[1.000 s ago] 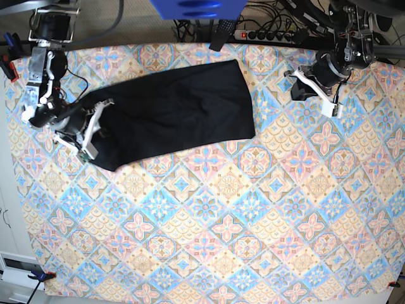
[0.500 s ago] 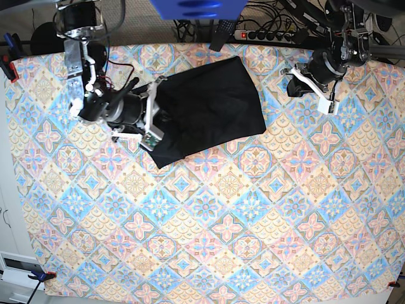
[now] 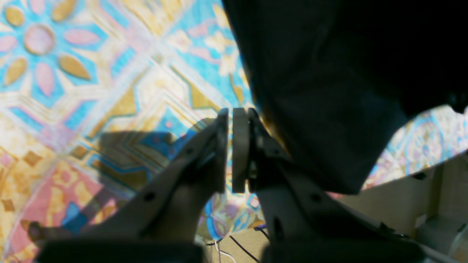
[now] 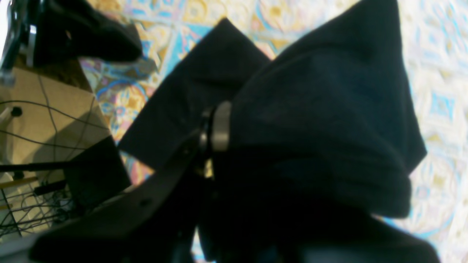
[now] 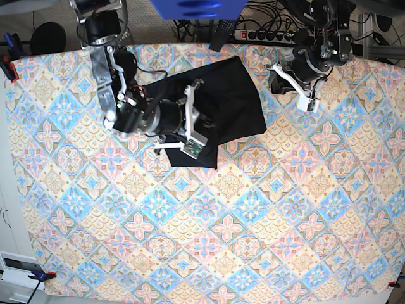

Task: Fold the T-shirt properly
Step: 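Lift the strip's end with the right gripper and fold it over the middle, then grasp the folded bundle with both grippers and pull it away from the table edge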

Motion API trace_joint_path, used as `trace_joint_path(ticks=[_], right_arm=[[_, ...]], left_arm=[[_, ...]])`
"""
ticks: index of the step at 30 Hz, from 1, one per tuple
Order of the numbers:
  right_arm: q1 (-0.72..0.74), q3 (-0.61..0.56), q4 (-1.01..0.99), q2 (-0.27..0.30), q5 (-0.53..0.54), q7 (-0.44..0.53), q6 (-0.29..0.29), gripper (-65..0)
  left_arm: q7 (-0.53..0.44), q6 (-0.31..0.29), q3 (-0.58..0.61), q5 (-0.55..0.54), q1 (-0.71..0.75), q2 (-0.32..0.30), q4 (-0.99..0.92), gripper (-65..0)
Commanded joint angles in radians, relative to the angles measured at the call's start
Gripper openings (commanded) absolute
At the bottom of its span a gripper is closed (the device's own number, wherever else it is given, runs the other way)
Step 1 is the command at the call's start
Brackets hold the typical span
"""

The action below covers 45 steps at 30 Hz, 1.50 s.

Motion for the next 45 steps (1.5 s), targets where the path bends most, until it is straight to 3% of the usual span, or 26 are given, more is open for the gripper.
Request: trace_joint_path(ticks=[1,9,15,18,22,26,36,41,45], right_arm=[[0.029,-0.015,-0.002,0.000,0.023,0.023,0.003,-64.7],[0.051,-0.089,-0.025,0.000,0.023,0.025,0.003,-62.6],[0.101,-0.249,-0.027,0.000,0.021,0.023,0.003,-42.8],[0.147,-0.330,-0.034,0.001,-0.006,0.017,0.003,-37.1],[0.161,-0.370,-0.031,0.003,-0.123,0.017,0.003,-37.0],[0.161,-0.357,-0.028,0.013,-0.129,0.019,0.003,-37.1],[0.138,-0.077,0.015,0.085,-0.132,0.025,0.003,-37.4],[0.134,0.064,-0.074,0.081,-0.133,0.037,0.003,-48.0],[0.141,0.098,-0.180,0.081,-0.133,0.114,0.003,-59.1]], left_arm=[[-0.017,-0.005,-0.005,-0.010,-0.001,-0.007,0.014,-64.3],[-0.017,-0.005,-0.006,-0.010,-0.001,-0.008,0.014,-64.3],[-0.017,-0.005,-0.005,-0.010,-0.003,-0.008,0.012,-64.3],[-0.017,-0.005,-0.003,-0.010,-0.003,-0.008,0.012,-64.3],[-0.017,-0.005,-0.008,-0.010,-0.003,-0.008,0.012,-64.3],[-0.017,-0.005,-0.009,-0.010,-0.001,-0.011,0.012,-64.3],[-0.021,-0.008,-0.008,-0.019,0.089,-0.050,0.149,-64.3],[-0.017,-0.008,-0.003,-0.021,0.167,-0.057,0.314,-64.3],[-0.018,-0.009,0.040,-0.051,0.183,-0.053,0.337,-64.3]])
